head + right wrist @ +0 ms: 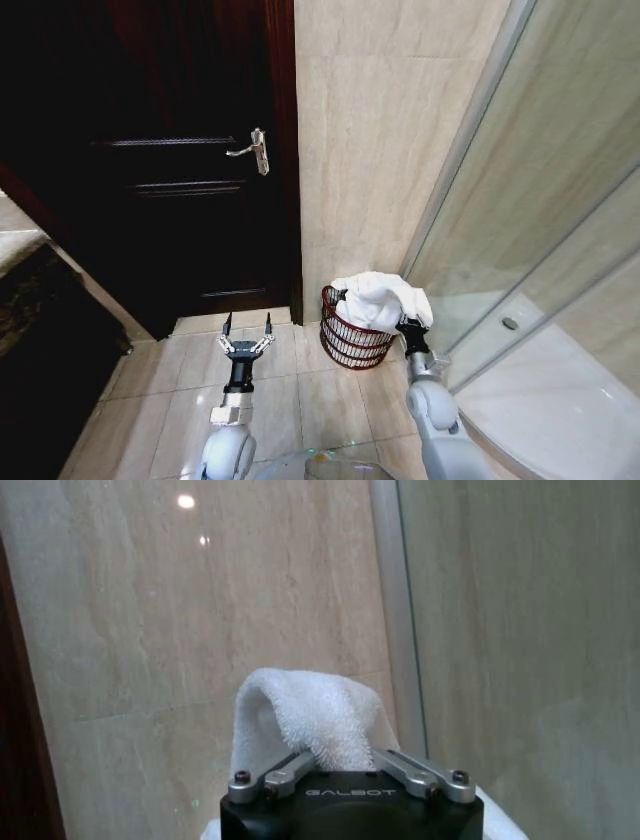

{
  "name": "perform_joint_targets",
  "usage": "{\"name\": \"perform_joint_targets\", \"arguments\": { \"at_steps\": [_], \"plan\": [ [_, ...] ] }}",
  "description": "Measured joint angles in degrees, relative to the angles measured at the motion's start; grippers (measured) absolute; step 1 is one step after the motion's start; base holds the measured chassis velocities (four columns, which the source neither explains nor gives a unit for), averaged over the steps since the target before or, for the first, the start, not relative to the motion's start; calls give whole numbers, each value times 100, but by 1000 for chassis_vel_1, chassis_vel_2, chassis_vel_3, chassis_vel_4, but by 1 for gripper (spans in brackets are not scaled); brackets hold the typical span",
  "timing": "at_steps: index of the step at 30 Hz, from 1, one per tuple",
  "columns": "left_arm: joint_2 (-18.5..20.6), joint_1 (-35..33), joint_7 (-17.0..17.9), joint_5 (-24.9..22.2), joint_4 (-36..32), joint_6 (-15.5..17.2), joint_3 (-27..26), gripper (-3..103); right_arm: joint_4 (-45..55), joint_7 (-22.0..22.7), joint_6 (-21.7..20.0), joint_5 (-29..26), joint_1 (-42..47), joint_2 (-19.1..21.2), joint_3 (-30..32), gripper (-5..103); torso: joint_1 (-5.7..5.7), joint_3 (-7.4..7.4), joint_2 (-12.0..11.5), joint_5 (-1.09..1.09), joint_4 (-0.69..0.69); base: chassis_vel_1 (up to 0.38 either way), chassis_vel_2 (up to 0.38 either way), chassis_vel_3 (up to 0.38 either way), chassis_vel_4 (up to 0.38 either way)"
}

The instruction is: Discard the used towel into the hamper.

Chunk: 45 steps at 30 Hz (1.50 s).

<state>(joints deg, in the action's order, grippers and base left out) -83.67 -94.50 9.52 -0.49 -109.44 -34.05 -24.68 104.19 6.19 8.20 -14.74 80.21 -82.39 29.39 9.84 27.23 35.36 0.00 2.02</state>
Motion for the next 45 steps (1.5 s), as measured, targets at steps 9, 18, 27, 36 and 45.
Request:
{"name": "perform_joint_targets", "arguments": {
  "at_steps": [9,18,27,36,45],
  "plan": [
    [-8,-20,23,5,-31,28,-7,100,101,0,65,60,129,-12,-36,4,0,0,0,0,0,-52,48,58,-52],
    [-10,-233,-493,-192,-247,529,-335,100,232,-140,101,82,283,5,-28,4,1,0,0,0,0,-42,39,34,-40],
    [238,-150,-1069,-917,-453,1218,-1070,100,350,-237,0,61,420,24,-26,4,0,0,0,-1,0,0,0,0,0],
    [217,16,-1089,-1158,-509,1569,-1105,100,347,-236,-37,62,374,54,13,4,-3,-2,-8,0,0,0,0,0,0],
    [166,35,-1065,-1019,-419,1560,-1044,100,319,-236,-90,40,328,116,27,4,-92,-105,-197,1,0,0,0,0,0]
  ]
}}
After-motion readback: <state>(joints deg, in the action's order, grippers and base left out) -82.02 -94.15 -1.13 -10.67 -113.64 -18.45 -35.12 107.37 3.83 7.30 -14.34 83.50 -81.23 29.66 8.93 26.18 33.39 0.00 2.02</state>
